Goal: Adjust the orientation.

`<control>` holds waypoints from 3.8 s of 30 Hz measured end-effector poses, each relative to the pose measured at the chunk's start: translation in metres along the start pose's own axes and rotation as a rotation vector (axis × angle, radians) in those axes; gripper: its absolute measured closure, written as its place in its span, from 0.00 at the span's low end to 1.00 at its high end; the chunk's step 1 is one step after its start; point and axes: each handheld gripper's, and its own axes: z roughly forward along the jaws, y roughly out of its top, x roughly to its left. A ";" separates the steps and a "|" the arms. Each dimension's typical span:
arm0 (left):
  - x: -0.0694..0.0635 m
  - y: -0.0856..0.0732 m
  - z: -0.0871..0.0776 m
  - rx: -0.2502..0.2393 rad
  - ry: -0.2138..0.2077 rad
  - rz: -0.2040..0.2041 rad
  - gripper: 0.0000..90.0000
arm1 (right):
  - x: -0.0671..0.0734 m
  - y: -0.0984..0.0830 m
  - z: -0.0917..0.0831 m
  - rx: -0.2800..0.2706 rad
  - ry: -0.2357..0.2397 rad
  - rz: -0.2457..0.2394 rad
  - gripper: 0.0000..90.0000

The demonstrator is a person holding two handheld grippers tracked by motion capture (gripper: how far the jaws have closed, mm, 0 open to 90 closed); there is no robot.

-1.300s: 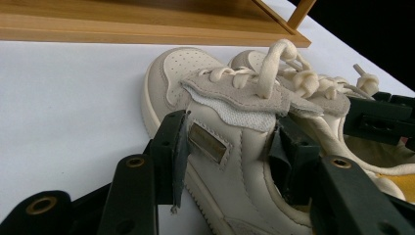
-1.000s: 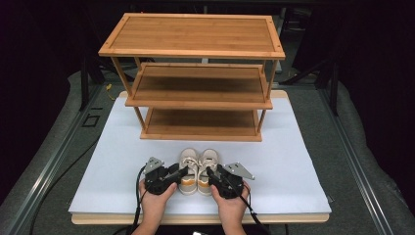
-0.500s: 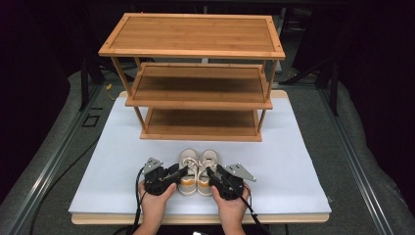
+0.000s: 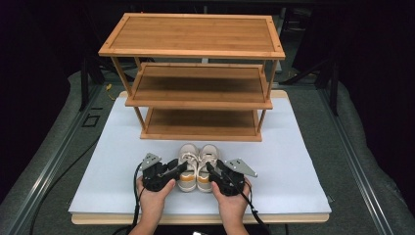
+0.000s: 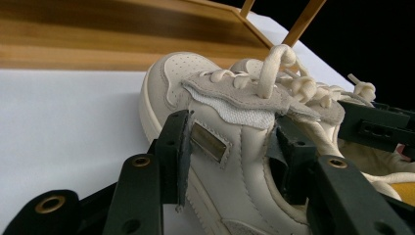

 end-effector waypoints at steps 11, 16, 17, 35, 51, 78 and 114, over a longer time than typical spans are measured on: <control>-0.008 0.035 -0.011 -0.021 -0.005 0.021 0.62 | 0.005 0.032 -0.008 -0.028 0.043 0.004 0.65; -0.013 0.051 -0.016 -0.039 -0.011 0.016 0.62 | 0.010 0.050 -0.014 -0.043 0.044 -0.015 0.65; -0.014 0.054 -0.017 -0.042 -0.012 0.018 0.62 | 0.011 0.053 -0.014 -0.053 0.037 -0.019 0.64; -0.030 0.096 -0.041 -0.107 -0.026 0.037 0.62 | 0.025 0.097 -0.039 -0.106 0.114 -0.051 0.65; -0.034 0.112 -0.050 -0.125 -0.030 0.050 0.62 | 0.033 0.117 -0.044 -0.130 0.061 -0.067 0.64; -0.032 0.138 -0.038 -0.125 -0.042 0.041 0.62 | 0.024 0.143 -0.037 -0.125 0.076 -0.041 0.64; -0.018 0.193 -0.006 -0.142 -0.034 0.062 0.62 | 0.015 0.197 -0.001 -0.132 0.045 -0.092 0.65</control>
